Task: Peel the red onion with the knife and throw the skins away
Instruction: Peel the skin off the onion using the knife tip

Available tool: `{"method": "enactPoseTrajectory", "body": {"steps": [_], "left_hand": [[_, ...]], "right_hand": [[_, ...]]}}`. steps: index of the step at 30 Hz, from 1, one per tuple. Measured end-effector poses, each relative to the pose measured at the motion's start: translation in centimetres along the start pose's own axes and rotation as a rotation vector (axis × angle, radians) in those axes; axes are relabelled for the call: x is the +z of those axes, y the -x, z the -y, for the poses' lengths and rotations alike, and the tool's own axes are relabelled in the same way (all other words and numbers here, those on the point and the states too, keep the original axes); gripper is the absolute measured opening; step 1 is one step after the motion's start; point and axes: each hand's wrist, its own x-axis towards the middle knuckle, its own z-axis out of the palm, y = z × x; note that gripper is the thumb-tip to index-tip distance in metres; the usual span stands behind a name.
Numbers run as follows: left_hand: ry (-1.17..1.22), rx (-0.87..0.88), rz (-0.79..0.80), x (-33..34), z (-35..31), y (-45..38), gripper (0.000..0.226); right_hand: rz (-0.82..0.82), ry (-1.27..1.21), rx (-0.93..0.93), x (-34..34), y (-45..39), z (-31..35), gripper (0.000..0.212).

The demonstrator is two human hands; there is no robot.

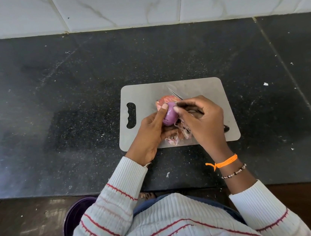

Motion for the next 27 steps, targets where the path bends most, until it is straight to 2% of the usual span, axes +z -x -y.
{"method": "enactPoseTrajectory", "body": {"steps": [11,18,23,27], "left_hand": [[-0.031,-0.038,-0.057,0.2,0.1,0.0,0.033],[-0.028,-0.044,-0.028,0.7,0.3,0.1,0.034],[-0.043,-0.052,-0.012,0.9,0.5,0.1,0.036],[-0.075,-0.046,-0.007,0.9,0.6,0.0,0.042]], "right_hand": [[0.028,0.254,-0.134,0.3,-0.3,-0.5,0.002],[0.052,0.503,-0.163,0.8,0.2,-0.6,0.009],[0.036,0.512,-0.136,0.6,0.1,-0.8,0.022],[0.032,0.51,-0.085,0.1,0.0,-1.6,0.01]]}}
